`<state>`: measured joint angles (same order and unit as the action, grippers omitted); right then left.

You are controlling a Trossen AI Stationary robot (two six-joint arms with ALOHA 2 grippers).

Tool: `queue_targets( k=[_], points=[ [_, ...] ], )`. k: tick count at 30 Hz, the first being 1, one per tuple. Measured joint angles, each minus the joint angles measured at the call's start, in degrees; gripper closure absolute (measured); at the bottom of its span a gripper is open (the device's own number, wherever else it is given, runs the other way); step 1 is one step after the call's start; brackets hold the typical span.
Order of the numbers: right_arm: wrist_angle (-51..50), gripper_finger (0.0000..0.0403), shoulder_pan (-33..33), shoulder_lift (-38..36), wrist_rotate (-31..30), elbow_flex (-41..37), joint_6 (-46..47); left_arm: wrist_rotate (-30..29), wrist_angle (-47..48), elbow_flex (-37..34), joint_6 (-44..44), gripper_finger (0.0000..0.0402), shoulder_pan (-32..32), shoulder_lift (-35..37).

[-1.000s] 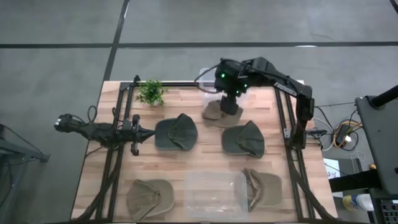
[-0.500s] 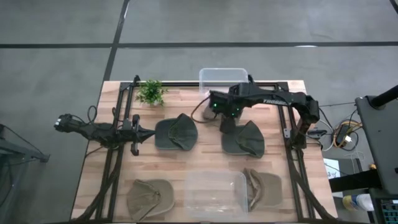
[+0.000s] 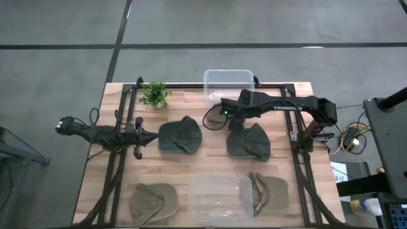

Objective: Pick & Place hat
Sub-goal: Put the top brown cap into the top transparent bin

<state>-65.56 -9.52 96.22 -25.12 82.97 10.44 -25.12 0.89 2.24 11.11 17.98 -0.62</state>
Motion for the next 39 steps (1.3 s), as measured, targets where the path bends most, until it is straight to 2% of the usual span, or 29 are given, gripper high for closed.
queue_targets(
  k=[6,13,23,34,39],
  points=[
    [3.0,0.0184,-0.8,-1.5,-0.8,-5.6,-0.3,0.0,0.0,0.0,0.0,0.0401,0.0,0.0],
    [6.1,0.0184,-1.7,-1.4,-4.9,-9.4,-1.5,0.0,0.0,0.0,0.0,0.0401,0.0,0.0],
    [12.3,0.0184,-5.7,-1.2,-4.4,-11.9,-3.6,0.0,0.0,0.0,0.0,0.0401,0.0,0.0],
    [16.7,0.0185,-7.0,-1.2,-1.4,-12.6,-4.0,0.0,0.0,0.0,0.0,0.0401,0.0,0.0],
    [16.5,0.0226,-7.1,-1.2,0.2,-12.8,-3.0,0.0,0.0,0.0,0.0,0.0401,0.0,0.0]
  ],
)
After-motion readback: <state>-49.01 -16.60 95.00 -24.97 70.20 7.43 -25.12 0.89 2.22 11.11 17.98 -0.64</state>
